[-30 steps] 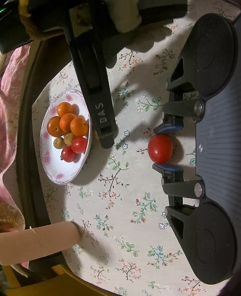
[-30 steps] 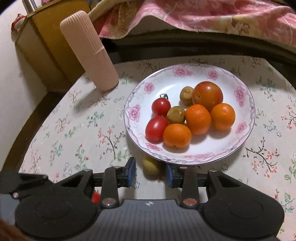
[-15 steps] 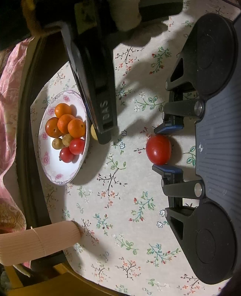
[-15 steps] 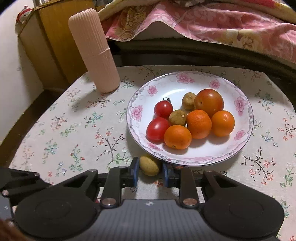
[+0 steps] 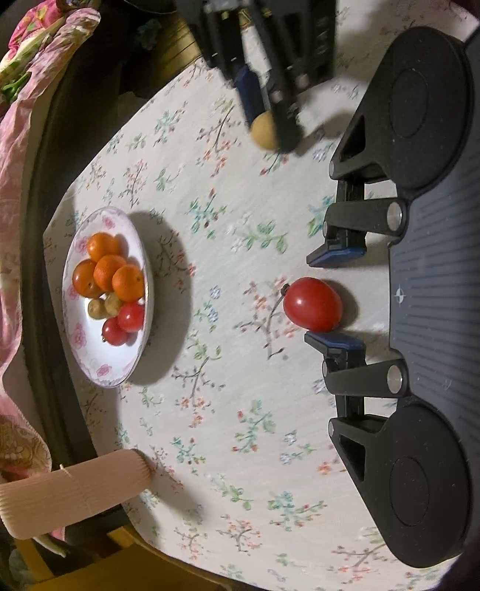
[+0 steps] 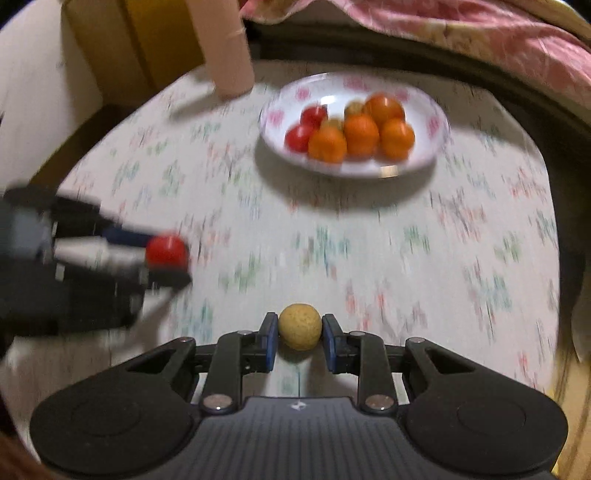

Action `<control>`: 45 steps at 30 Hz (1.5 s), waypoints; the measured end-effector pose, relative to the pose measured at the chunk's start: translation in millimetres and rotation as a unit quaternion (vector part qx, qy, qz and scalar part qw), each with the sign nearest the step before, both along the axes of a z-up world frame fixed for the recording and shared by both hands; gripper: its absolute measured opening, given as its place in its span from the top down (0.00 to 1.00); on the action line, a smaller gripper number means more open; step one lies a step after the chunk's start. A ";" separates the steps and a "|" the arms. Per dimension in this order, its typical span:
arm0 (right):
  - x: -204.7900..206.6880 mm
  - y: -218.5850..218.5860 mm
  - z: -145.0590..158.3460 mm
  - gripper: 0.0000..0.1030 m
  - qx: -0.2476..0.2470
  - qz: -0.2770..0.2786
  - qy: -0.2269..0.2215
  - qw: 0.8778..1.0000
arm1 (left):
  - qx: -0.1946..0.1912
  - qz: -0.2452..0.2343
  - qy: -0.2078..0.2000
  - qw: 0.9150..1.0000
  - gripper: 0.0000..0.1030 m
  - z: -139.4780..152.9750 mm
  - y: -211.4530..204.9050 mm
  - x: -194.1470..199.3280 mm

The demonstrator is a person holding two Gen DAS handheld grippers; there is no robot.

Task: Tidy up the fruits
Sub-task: 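Close the left tool on the red cherry tomato while the right tool grasps the tan fruit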

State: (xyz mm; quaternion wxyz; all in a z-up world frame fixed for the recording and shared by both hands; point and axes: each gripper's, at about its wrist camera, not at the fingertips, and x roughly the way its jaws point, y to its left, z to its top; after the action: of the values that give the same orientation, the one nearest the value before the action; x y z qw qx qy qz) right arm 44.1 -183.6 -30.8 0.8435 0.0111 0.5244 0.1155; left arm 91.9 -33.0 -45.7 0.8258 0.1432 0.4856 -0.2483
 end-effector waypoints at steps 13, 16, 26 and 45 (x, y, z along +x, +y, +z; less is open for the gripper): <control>-4.5 3.1 -1.1 0.67 0.012 0.035 0.024 0.999 | 0.020 0.002 -0.001 1.000 0.42 2.0 -11.7 -22.8; -4.9 2.1 -1.5 0.60 0.012 0.040 0.026 0.999 | 0.016 -0.012 -0.003 1.000 0.40 4.4 -17.5 -22.4; -3.9 -2.8 -2.7 0.58 0.020 0.042 0.026 0.999 | 0.018 -0.025 0.000 1.000 0.36 0.8 -22.2 -12.1; -7.9 0.3 4.1 0.58 0.014 0.071 0.022 0.997 | 0.032 -0.049 0.005 0.998 0.36 -3.6 -30.8 -6.2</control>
State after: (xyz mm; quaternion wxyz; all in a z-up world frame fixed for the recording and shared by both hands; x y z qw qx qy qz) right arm 36.2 -183.3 -26.7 0.8210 -0.0118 0.5410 0.1820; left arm 85.8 -63.9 -49.3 0.8055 0.1917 0.4895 -0.2736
